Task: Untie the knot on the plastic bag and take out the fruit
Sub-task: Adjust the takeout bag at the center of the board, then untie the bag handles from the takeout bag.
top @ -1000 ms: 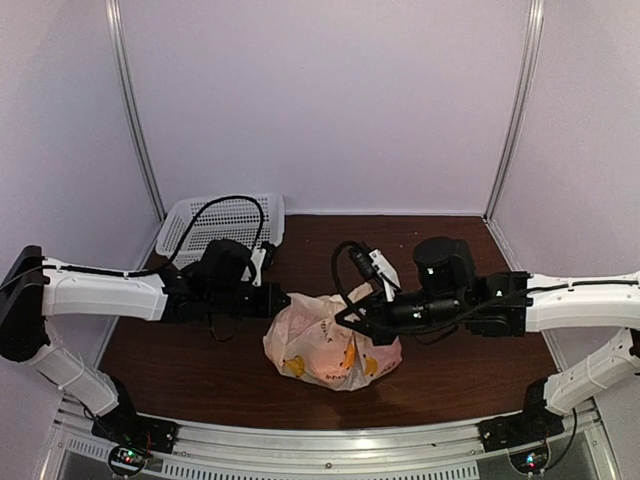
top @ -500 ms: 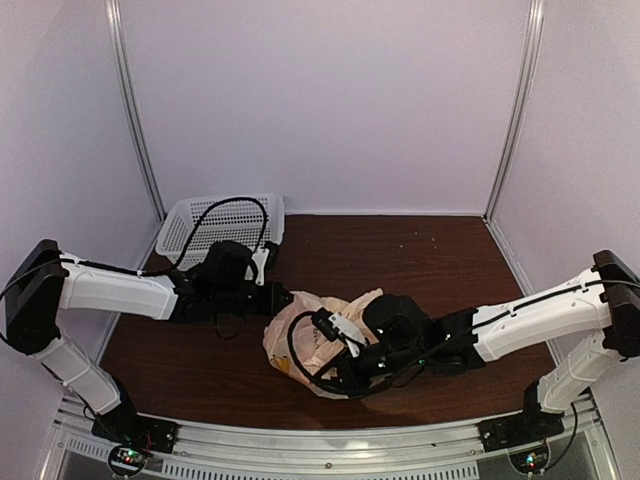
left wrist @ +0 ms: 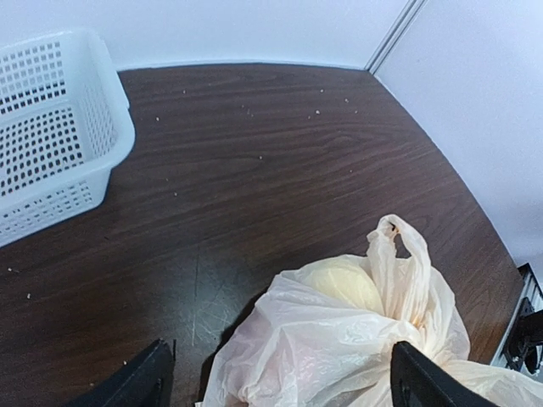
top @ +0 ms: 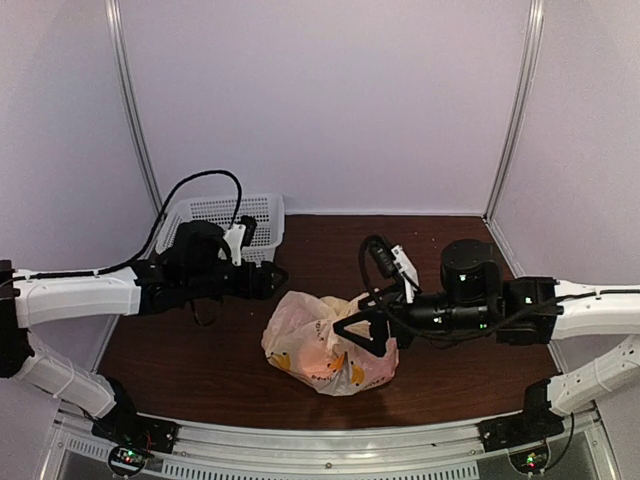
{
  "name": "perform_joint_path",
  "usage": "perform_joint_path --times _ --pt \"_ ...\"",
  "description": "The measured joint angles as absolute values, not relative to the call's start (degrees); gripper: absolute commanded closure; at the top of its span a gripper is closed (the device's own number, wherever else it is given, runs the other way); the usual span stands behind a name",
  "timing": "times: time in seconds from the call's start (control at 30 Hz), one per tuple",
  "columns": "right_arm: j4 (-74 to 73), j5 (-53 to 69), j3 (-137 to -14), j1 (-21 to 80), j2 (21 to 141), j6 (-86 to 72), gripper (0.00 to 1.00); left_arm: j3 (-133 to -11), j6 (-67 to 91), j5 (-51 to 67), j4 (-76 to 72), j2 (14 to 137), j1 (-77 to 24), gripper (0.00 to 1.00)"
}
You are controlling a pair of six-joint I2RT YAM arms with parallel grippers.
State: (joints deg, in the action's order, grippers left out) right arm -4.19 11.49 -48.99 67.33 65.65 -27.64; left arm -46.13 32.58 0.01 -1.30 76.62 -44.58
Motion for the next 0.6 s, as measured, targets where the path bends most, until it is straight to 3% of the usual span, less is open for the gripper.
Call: perform_joint_path --times 0.23,0.47,0.6 --pt "-9.52 4.38 -48.82 60.14 62.33 -26.74 0.05 -46.98 31.38 2.85 1.85 71.94 -46.98 0.11" --pt "-9.61 4.27 -42.87 55.72 64.75 -26.76 0.22 -48.88 32.01 7.77 2.31 79.46 -53.3 0.25" --pt "-9.58 5.74 -41.63 55.61 67.59 -26.96 0.33 -49.52 32.62 10.61 1.32 83.66 -54.02 0.28"
